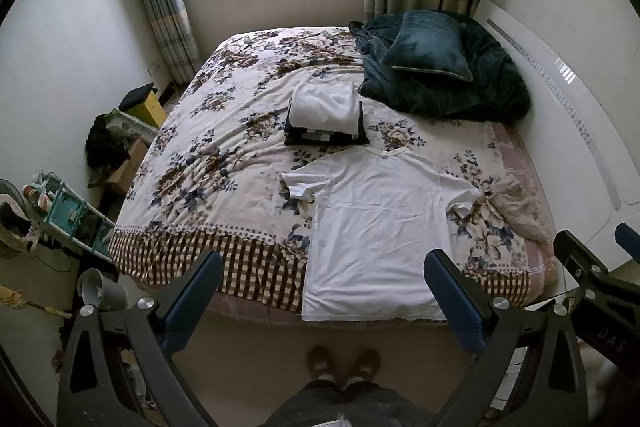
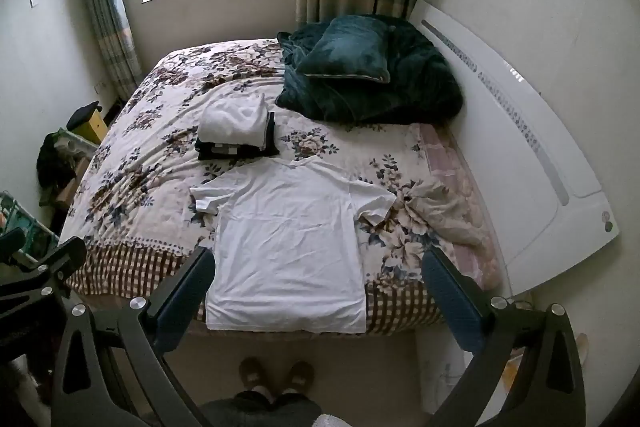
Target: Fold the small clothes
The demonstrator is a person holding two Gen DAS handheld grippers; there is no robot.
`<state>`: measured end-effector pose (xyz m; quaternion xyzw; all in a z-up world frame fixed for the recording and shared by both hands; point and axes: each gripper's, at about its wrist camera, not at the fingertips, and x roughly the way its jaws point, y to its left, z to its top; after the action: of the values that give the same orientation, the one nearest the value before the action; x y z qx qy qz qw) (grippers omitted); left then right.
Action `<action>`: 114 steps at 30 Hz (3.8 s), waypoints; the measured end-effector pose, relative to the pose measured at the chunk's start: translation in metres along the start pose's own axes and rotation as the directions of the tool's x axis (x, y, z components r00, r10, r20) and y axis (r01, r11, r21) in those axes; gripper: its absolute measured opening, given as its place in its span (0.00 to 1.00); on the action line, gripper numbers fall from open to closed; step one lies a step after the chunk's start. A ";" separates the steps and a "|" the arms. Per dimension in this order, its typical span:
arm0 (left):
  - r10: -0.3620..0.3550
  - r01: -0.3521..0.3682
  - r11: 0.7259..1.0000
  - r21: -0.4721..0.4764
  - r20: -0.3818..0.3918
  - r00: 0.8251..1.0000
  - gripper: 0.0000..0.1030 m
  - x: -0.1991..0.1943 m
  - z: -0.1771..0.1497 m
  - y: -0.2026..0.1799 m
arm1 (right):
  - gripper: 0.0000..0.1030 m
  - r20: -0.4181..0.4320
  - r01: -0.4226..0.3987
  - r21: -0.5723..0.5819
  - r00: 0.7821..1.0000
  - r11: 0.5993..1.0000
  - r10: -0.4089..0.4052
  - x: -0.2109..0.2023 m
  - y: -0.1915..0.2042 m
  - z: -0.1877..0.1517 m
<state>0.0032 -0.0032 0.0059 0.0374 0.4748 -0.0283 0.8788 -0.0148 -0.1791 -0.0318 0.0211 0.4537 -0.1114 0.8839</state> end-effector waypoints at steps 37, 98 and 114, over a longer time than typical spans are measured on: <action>-0.003 0.003 1.000 0.000 0.002 1.000 1.00 0.001 0.002 0.002 | 1.00 0.004 0.003 -0.005 1.000 1.000 -0.003 -0.004 -0.003 0.005; 0.168 -0.155 0.986 0.065 -0.440 0.882 1.00 0.572 0.036 -0.145 | 1.00 -0.391 0.203 0.683 0.913 0.702 0.116 0.630 -0.234 -0.047; 0.095 -0.130 0.991 -0.030 -0.523 0.847 1.00 0.664 0.019 -0.136 | 0.13 -0.186 0.140 0.939 0.975 0.315 0.122 0.777 -0.245 -0.080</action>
<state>0.3711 -0.1501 -0.5440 0.0431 0.6923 0.0497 0.7186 0.3063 -0.5446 -0.6896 0.5443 0.3980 -0.3575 0.6462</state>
